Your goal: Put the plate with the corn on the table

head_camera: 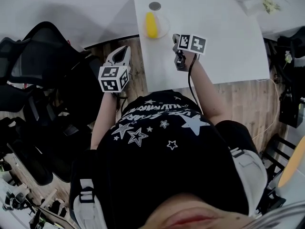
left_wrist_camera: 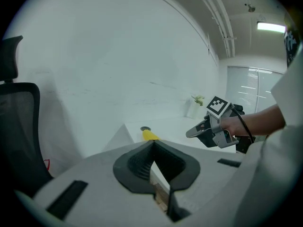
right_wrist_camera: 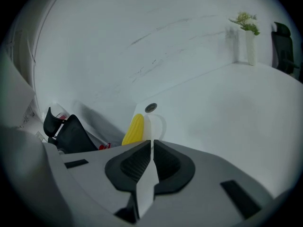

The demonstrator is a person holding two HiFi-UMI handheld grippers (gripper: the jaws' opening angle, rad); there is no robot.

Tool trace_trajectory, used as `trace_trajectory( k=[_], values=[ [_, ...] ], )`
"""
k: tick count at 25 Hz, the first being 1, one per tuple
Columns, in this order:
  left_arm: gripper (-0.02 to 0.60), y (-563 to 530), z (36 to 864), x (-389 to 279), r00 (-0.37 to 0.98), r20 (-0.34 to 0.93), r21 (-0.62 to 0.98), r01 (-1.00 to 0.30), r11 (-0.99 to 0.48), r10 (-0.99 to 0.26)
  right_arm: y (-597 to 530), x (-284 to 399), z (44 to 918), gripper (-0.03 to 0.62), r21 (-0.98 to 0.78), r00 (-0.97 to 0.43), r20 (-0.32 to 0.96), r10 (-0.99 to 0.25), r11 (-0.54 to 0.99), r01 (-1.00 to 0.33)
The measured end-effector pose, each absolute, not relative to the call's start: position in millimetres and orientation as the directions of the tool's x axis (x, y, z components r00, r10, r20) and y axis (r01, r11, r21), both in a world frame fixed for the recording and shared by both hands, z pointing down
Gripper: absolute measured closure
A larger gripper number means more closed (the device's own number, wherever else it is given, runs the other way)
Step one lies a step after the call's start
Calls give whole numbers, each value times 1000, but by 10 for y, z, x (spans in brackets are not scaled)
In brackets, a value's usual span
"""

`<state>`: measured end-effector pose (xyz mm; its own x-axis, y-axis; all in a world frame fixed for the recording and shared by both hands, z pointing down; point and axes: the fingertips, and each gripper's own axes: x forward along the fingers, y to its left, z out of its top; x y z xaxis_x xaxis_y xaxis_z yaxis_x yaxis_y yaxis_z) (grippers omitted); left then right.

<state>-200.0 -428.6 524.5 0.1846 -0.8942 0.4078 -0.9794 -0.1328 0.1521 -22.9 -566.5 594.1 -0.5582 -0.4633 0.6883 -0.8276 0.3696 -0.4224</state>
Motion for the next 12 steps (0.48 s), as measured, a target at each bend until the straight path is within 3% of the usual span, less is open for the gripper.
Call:
trace_trajectory(
  k=[12],
  values=[
    [575, -3711, 5158, -1950, 288, 395, 175, -956, -236, -872, -4830, 46, 5739, 588, -381, -477, 673, -565, 286, -879]
  ],
)
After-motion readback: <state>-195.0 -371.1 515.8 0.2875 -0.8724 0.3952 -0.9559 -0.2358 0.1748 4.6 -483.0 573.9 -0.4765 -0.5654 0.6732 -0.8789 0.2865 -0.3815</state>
